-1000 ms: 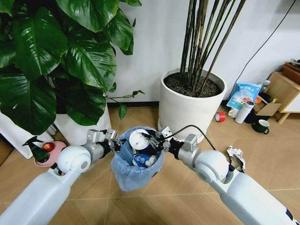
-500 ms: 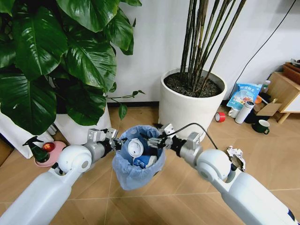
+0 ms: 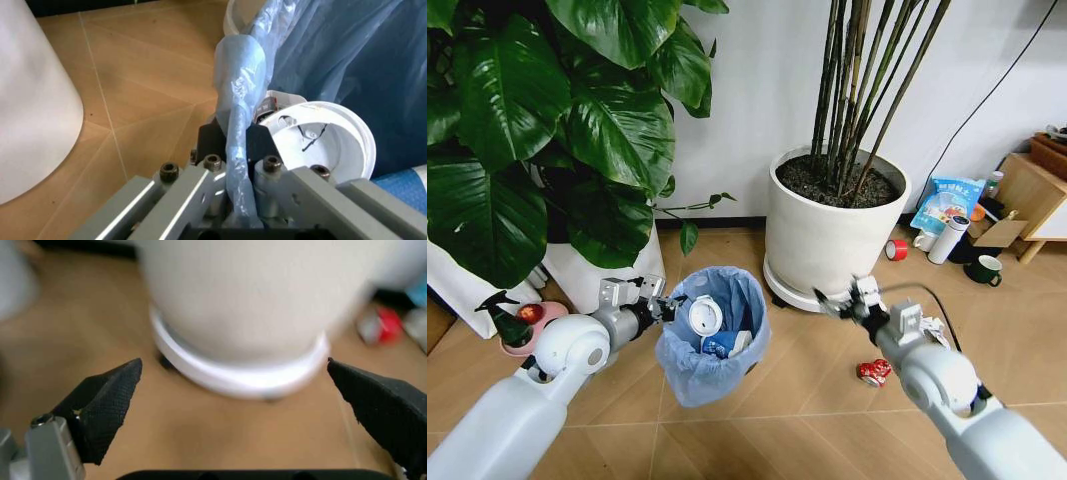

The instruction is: Pick up the trash bin and place the garbage on the floor into it.

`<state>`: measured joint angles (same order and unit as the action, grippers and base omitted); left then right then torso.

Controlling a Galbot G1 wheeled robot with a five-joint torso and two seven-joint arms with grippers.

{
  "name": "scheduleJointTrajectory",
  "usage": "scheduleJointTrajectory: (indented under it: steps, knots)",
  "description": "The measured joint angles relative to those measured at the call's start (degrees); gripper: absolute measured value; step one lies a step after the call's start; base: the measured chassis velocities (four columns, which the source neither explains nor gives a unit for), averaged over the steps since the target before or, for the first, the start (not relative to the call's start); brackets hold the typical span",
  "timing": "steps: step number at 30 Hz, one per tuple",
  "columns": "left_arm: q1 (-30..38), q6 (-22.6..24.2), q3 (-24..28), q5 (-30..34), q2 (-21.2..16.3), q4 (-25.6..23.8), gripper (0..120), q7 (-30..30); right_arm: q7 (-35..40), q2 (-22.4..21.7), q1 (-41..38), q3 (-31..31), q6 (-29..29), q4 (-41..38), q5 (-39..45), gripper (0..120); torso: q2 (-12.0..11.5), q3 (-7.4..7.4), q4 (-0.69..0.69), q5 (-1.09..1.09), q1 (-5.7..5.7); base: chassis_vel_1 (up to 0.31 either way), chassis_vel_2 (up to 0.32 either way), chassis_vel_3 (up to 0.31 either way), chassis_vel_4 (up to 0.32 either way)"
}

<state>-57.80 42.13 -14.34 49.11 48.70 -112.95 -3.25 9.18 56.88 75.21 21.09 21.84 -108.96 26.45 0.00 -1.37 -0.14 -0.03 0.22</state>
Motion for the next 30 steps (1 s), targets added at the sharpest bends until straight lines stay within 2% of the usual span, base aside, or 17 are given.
scheduleJointTrajectory:
  steps: [2,3,7,18,30]
  knots:
    - [-0.04,0.00,-0.01,0.16,-0.39,-0.22,0,0.06,6.42,3.80,1.92,0.06,0.26,3.49,-0.75,100,0.00,0.00,0.00,-0.01,0.00,0.000,0.000,0.000,0.000]
    - [-0.04,0.00,-0.01,0.16,-0.39,-0.22,0,0.06,6.42,3.80,1.92,0.06,0.26,3.49,-0.75,100,0.00,0.00,0.00,-0.01,0.00,0.000,0.000,0.000,0.000]
    - [-0.25,0.00,-0.07,0.17,-0.73,-0.27,0,0.20,11.87,8.46,2.42,1.56,1.53,9.08,-1.04,100,0.00,0.00,0.02,0.00,0.00,0.000,0.000,0.000,0.000]
    - [-0.33,0.00,-0.18,0.09,-0.53,-0.40,0,0.62,17.22,11.16,-1.24,4.33,6.13,19.84,5.59,100,0.00,0.00,0.01,-0.01,0.00,0.000,0.000,0.000,0.000]
    - [-0.27,0.00,0.06,0.03,-0.19,-0.66,0,0.63,18.06,12.45,-7.01,4.22,4.96,28.35,9.84,100,0.00,0.00,0.01,0.00,0.00,0.000,0.000,0.000,0.000]
